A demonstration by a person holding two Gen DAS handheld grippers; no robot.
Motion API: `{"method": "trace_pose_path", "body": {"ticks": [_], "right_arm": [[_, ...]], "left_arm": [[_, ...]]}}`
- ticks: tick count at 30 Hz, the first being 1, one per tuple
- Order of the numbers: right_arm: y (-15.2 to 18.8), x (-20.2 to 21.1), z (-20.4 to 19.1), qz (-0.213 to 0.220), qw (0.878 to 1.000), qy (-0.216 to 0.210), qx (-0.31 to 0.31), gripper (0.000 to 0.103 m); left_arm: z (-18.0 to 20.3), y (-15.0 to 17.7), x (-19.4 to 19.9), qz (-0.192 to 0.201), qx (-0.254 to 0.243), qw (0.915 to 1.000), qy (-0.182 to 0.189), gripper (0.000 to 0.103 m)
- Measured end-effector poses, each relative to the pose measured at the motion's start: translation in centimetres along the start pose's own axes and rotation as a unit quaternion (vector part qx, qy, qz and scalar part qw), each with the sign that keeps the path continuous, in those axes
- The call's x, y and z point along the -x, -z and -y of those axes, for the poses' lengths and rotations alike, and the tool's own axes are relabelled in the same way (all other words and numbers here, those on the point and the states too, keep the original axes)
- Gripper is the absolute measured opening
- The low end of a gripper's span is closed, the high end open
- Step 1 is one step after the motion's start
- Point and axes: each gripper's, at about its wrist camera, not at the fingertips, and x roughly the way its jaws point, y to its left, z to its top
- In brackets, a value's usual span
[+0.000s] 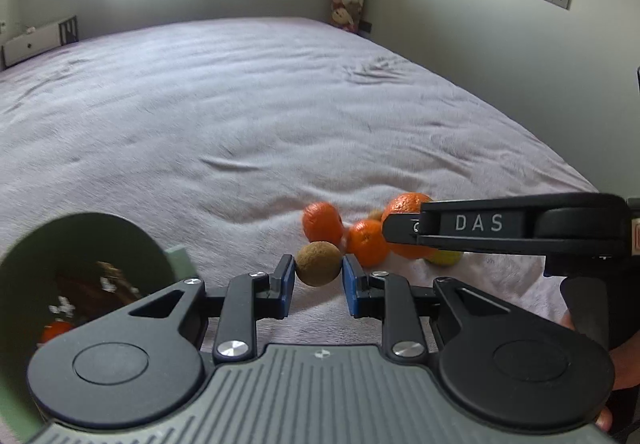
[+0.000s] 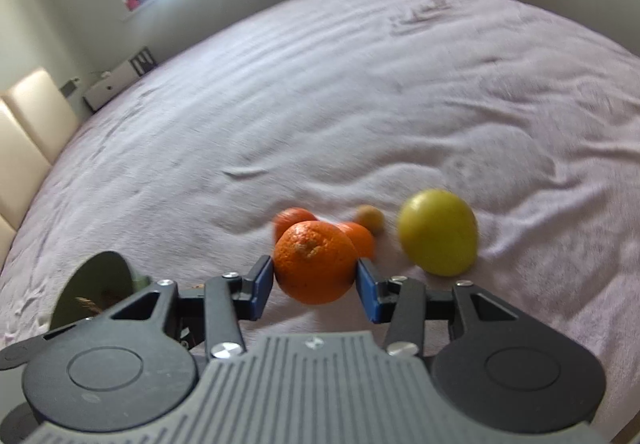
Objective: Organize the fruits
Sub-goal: 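Grasp the small brown kiwi with the left tool while the right tool grasps a mandarin, then carry the kiwi and the mandarin over the green colander with both tools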
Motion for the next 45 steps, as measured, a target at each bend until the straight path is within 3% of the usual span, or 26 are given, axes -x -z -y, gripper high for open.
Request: {"method": "trace_pose_path", "body": {"ticks": [11, 20, 32, 45], "right_arm": [[0.2, 3.3, -5.3, 0.029, 0.995, -0.061, 0.072, 0.043], [1.6, 4.3, -11.0, 0.031, 0.980, -0.103, 0.166, 0.043], [4.7, 3.0, -16.6, 0.002, 0.953, -0.143, 0.268, 0.043], [6.9, -0.5, -19.8, -0.039, 0.935, -0.168, 0.309, 0.043]], "left_arm": [[-4.1, -0.3, 5.8, 0.017, 0.051, 0.9974, -0.047, 0.028], [-8.6, -0.3, 8.7, 0.016, 0.094, 0.9901, -0.103, 0.028], [-12.9, 0.8, 9.0, -0.024, 0.097, 0.9808, -0.168, 0.028], [-17.3, 2.3, 8.3, -0.041, 0.142, 0.9714, -0.186, 0.028]]}}
